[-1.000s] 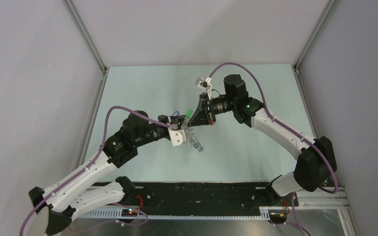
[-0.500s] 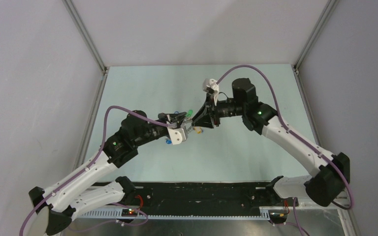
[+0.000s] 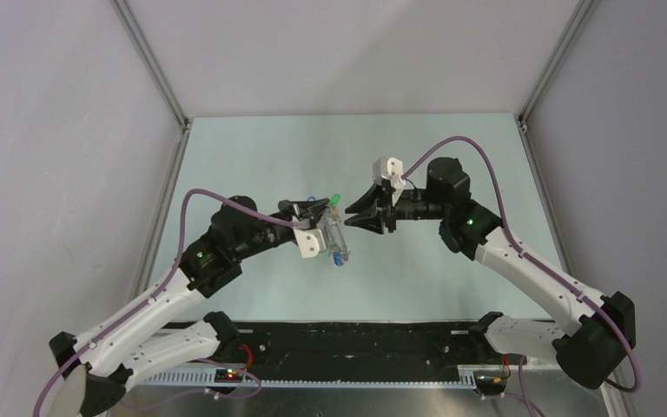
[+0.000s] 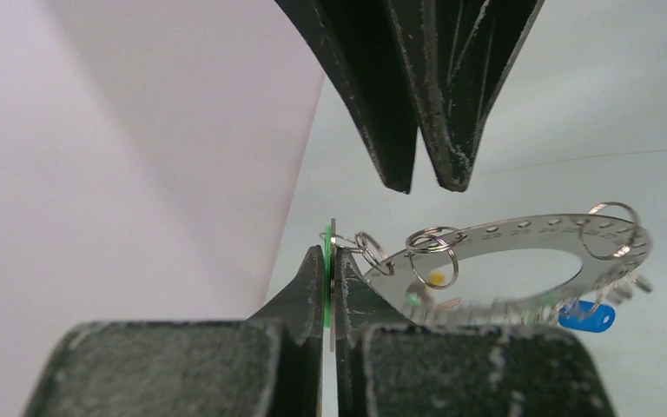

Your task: Remove the keys from the keyring

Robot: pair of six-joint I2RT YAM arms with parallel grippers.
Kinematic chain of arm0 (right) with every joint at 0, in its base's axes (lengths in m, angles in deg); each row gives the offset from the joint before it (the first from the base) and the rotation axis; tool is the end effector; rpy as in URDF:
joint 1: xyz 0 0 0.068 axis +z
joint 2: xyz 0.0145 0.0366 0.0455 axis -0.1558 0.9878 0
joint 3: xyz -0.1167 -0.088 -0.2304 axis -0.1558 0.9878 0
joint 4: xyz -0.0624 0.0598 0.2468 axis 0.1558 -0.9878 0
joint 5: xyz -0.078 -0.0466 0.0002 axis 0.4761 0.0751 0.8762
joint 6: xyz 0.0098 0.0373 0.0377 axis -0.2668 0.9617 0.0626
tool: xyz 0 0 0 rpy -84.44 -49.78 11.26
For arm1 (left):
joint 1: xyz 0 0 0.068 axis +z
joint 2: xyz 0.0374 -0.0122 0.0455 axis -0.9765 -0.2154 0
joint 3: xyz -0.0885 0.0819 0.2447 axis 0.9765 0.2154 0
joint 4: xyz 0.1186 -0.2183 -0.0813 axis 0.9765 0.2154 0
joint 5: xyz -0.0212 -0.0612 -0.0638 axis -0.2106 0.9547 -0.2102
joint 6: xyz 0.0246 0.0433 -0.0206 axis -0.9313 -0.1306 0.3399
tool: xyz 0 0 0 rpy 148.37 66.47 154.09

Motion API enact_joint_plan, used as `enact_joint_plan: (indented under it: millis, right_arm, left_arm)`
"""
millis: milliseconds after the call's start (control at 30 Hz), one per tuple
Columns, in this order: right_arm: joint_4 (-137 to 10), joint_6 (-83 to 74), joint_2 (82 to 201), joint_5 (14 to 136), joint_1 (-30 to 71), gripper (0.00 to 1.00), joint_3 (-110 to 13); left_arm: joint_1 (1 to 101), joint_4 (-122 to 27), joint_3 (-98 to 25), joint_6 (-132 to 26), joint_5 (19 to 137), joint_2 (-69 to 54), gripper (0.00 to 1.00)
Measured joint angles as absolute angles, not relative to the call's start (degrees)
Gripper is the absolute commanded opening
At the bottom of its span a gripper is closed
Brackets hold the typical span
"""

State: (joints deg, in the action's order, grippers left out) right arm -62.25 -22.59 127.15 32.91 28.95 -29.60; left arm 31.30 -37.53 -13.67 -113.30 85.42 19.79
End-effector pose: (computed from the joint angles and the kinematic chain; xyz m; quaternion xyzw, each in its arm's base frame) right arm 0.1898 0.1823 0.3603 -0.5345 0.5126 0.4467 0.5020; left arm 0.1281 -0.1478 0.3611 0.6092 0.4318 -0.0864 0.6595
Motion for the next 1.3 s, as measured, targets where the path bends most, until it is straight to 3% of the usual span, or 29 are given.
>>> enact_joint_plan:
  millis: [367, 833, 1133, 1300]
  right_arm:
    - [-57.2, -23.5, 124.4, 40.3, 30.6, 0.37, -29.6]
    - [-54.4, -18.7, 120.4, 55.8, 36.1, 0.38, -22.3]
    - [-47.5, -17.5, 119.3, 61.4, 38.5, 0.38, -16.4]
    - [-45.3, -18.0, 119.5, 62.8, 40.2, 0.43, -16.4]
  left_arm:
    - [31.1, -37.5, -13.7, -113.3, 83.8, 20.0, 0.00]
    - [24.9, -32.8, -18.9, -113.4, 66.7, 13.9, 0.00]
    - [24.2, -29.1, -22.7, -109.7, 61.6, 13.9, 0.00]
    - [23.8, -26.2, -23.1, -108.3, 60.1, 13.7, 0.00]
